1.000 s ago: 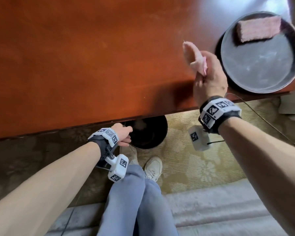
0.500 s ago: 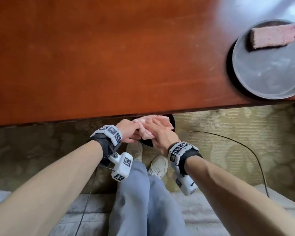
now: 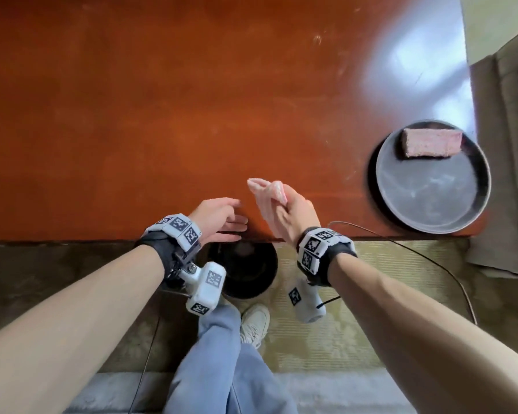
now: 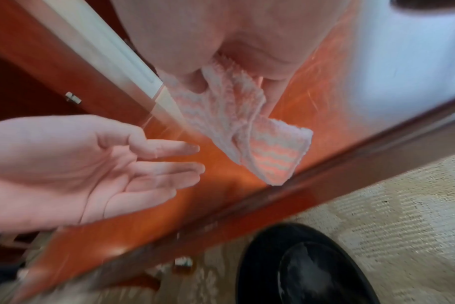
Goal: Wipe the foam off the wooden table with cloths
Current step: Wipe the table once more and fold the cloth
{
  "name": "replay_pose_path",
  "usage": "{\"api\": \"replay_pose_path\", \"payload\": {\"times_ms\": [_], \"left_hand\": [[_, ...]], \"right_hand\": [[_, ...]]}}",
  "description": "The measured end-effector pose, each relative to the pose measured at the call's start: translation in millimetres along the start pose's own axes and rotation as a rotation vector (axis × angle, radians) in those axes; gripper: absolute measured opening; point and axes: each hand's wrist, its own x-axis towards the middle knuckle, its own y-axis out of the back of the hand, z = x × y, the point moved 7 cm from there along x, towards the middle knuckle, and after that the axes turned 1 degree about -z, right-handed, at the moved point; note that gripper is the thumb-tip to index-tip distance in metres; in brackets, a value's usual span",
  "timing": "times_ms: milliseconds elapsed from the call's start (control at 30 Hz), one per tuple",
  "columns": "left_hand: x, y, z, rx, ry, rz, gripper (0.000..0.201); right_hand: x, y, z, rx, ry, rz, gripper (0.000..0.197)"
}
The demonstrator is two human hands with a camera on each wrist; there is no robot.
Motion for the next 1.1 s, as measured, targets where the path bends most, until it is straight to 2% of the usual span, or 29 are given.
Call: {"api": "replay_pose_path", "payload": {"times_ms": [133, 300, 433, 500, 633, 767, 867, 1100], "left_hand": [[9, -5, 50, 0.035, -0.02, -0.017, 0.043], [28, 1, 114, 0.022, -0.075, 0.026, 0.031], [48, -8, 166, -0.001, -0.116, 0.097, 0.032], [59, -17, 189, -0.012, -0.147, 0.119, 0.031], [93, -29, 228, -0.003, -0.194, 0.175, 0.03], [133, -37, 254, -0.071, -0.151, 0.272, 0.029], [157, -49, 272, -0.13, -0.12, 0.299, 0.03], [189, -72, 309, -0.167, -0.131, 0.296, 0.029]], "right_hand": [[31, 54, 4, 0.054, -0.103, 0.135, 0.04], [62, 100, 21, -0.063, -0.23, 0.174, 0.037], [81, 150, 24, -0.01, -0.236, 0.28, 0.038], [96, 182, 20, -0.001, -0.263, 0.358, 0.031], [162, 249, 21, -0.011, -0.23, 0.512, 0.037], [246, 311, 30, -0.031, -0.197, 0.515, 0.028], [297, 353, 35, -0.128, -0.196, 0.491, 0.028], [365, 386, 46, -0.145, -0.168, 0.536, 0.035]]}}
